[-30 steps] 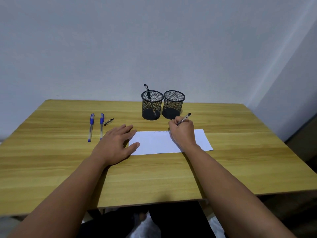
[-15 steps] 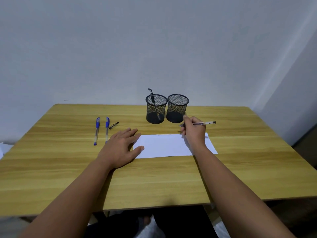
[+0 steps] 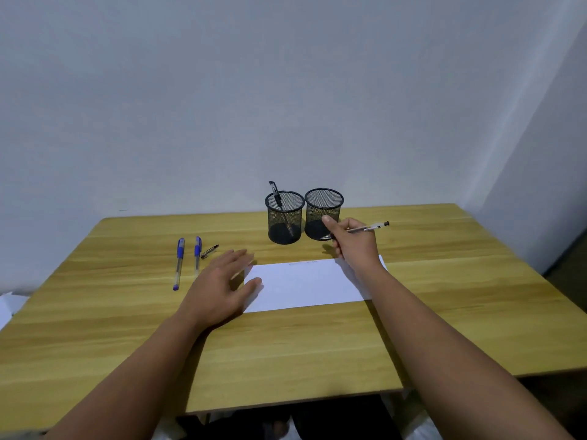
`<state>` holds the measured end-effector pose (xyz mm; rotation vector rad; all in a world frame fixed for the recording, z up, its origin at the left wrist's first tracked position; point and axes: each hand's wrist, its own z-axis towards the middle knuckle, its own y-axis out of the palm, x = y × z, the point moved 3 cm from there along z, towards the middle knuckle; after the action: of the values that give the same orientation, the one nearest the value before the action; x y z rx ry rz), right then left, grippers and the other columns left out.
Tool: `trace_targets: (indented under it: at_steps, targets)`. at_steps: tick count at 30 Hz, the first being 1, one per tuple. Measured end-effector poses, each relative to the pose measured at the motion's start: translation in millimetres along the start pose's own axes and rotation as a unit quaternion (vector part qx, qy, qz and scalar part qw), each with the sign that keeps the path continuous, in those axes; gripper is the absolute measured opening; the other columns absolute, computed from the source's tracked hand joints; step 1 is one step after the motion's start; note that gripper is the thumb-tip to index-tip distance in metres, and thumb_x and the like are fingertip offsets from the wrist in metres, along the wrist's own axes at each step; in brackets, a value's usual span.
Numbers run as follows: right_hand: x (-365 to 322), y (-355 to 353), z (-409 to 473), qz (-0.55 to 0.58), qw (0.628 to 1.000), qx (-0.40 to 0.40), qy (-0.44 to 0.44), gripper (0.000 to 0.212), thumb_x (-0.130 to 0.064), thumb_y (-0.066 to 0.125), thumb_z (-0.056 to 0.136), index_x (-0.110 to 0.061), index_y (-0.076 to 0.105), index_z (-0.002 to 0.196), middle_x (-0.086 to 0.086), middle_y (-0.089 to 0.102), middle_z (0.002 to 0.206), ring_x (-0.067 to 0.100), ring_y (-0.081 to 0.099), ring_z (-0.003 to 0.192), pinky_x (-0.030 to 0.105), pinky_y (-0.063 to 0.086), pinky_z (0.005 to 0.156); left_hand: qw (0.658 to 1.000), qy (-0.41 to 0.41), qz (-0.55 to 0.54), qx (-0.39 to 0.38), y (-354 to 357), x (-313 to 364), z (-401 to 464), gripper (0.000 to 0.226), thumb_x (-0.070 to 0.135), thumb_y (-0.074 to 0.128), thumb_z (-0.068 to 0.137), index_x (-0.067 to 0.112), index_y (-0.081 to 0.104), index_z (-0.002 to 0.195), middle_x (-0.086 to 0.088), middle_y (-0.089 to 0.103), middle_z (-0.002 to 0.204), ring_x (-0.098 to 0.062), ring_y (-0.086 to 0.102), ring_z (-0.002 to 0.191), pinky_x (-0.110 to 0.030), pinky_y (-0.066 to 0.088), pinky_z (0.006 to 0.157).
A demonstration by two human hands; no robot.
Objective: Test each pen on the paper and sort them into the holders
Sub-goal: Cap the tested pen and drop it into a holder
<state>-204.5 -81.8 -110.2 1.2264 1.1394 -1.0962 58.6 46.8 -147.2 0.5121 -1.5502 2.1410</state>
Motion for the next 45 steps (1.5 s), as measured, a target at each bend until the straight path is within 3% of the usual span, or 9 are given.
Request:
trace_targets:
  at_steps: [2, 5, 8, 11, 20, 23, 31, 39, 45]
  targets:
    - [-12, 1, -2, 0.011, 1.0, -0.006, 0.009, 0.031, -0.034, 0.08, 0.097, -0.009, 0.067, 0.084, 0.006, 0.066, 0.068, 0.007, 0.051, 0.045, 0.018, 0.039, 0.04, 0.998, -0.006, -0.009, 0.069, -9, -4, 8, 0.053, 0.054, 0.058, 0.089, 0.027, 0.065, 0.134, 0.007, 0.058, 0.143, -0.014, 0.047, 0.137, -0.04, 0.039, 0.113]
    - [-21, 8, -1, 0.046, 0.997, -0.039, 0.042, 0.038, -0.043, 0.062, 0.107, -0.011, 0.079, 0.098, 0.005, 0.079, 0.08, 0.007, 0.059, 0.052, 0.021, 0.045, 0.045, 0.979, -0.033, 0.142, 0.141, -24, -16, 24, 0.045, 0.049, 0.055, 0.09, 0.023, 0.073, 0.121, -0.001, 0.068, 0.127, -0.028, 0.057, 0.122, -0.048, 0.046, 0.102]
    - [-24, 18, 0, 0.052, 0.997, -0.047, 0.043, 0.036, -0.038, 0.054, 0.112, -0.014, 0.076, 0.095, 0.004, 0.073, 0.074, 0.009, 0.056, 0.05, 0.02, 0.045, 0.044, 0.947, -0.125, 0.282, 0.094, -36, -28, 34, 0.035, 0.042, 0.058, 0.092, 0.026, 0.071, 0.121, -0.001, 0.065, 0.131, -0.032, 0.047, 0.129, -0.051, 0.038, 0.1]
    - [-24, 22, -1, 0.026, 0.999, -0.045, -0.003, 0.024, -0.028, 0.069, 0.106, -0.016, 0.065, 0.086, 0.002, 0.065, 0.068, 0.01, 0.053, 0.049, 0.023, 0.045, 0.045, 0.928, -0.162, 0.331, 0.044, -44, -38, 39, 0.029, 0.043, 0.056, 0.095, 0.03, 0.074, 0.114, 0.001, 0.062, 0.134, -0.031, 0.038, 0.137, -0.05, 0.032, 0.103]
    - [-20, 30, -9, -0.02, 0.992, -0.126, -0.009, 0.009, -0.012, 0.07, 0.103, -0.012, 0.079, 0.102, 0.005, 0.081, 0.092, 0.01, 0.06, 0.058, 0.022, 0.048, 0.049, 0.919, -0.105, 0.378, 0.041, -40, -41, 35, 0.023, 0.04, 0.054, 0.095, 0.034, 0.075, 0.103, 0.006, 0.069, 0.113, -0.025, 0.051, 0.119, -0.046, 0.035, 0.09]
    - [-18, 29, -11, -0.045, 0.989, -0.137, -0.019, 0.009, -0.003, 0.073, 0.099, -0.01, 0.077, 0.103, 0.007, 0.08, 0.092, 0.008, 0.062, 0.057, 0.02, 0.048, 0.048, 0.927, -0.042, 0.36, 0.096, -43, -25, 32, 0.026, 0.043, 0.048, 0.091, 0.031, 0.071, 0.093, 0.009, 0.07, 0.094, -0.025, 0.059, 0.097, -0.043, 0.034, 0.081]
    - [-12, 35, -15, -0.167, 0.972, -0.141, -0.092, 0.015, 0.002, 0.081, 0.09, -0.012, 0.082, 0.092, -0.012, 0.069, 0.071, -0.01, 0.057, 0.058, 0.009, 0.045, 0.062, 0.989, 0.013, 0.095, 0.115, -47, 12, 40, 0.014, 0.019, 0.065, 0.096, 0.023, 0.073, 0.107, 0.007, 0.069, 0.101, -0.015, 0.064, 0.075, -0.038, 0.053, 0.068]
    - [-18, 46, -26, -0.219, 0.953, -0.157, -0.137, 0.029, -0.009, 0.084, 0.089, -0.036, 0.078, 0.078, -0.01, 0.077, 0.084, 0.003, 0.067, 0.084, 0.021, 0.053, 0.08, 0.991, 0.041, 0.065, 0.109, -51, 38, 31, 0.015, 0.021, 0.064, 0.098, 0.024, 0.074, 0.109, 0.009, 0.069, 0.101, -0.013, 0.065, 0.076, -0.034, 0.052, 0.07]
    - [-26, 47, -32, -0.224, 0.948, -0.183, -0.135, 0.018, -0.008, 0.083, 0.091, -0.025, 0.08, 0.086, -0.012, 0.074, 0.082, -0.015, 0.061, 0.069, 0.006, 0.045, 0.068, 0.991, 0.06, 0.079, 0.095, -54, 48, 32, 0.014, 0.024, 0.064, 0.098, 0.027, 0.074, 0.107, 0.013, 0.066, 0.098, -0.01, 0.062, 0.075, -0.034, 0.053, 0.067]
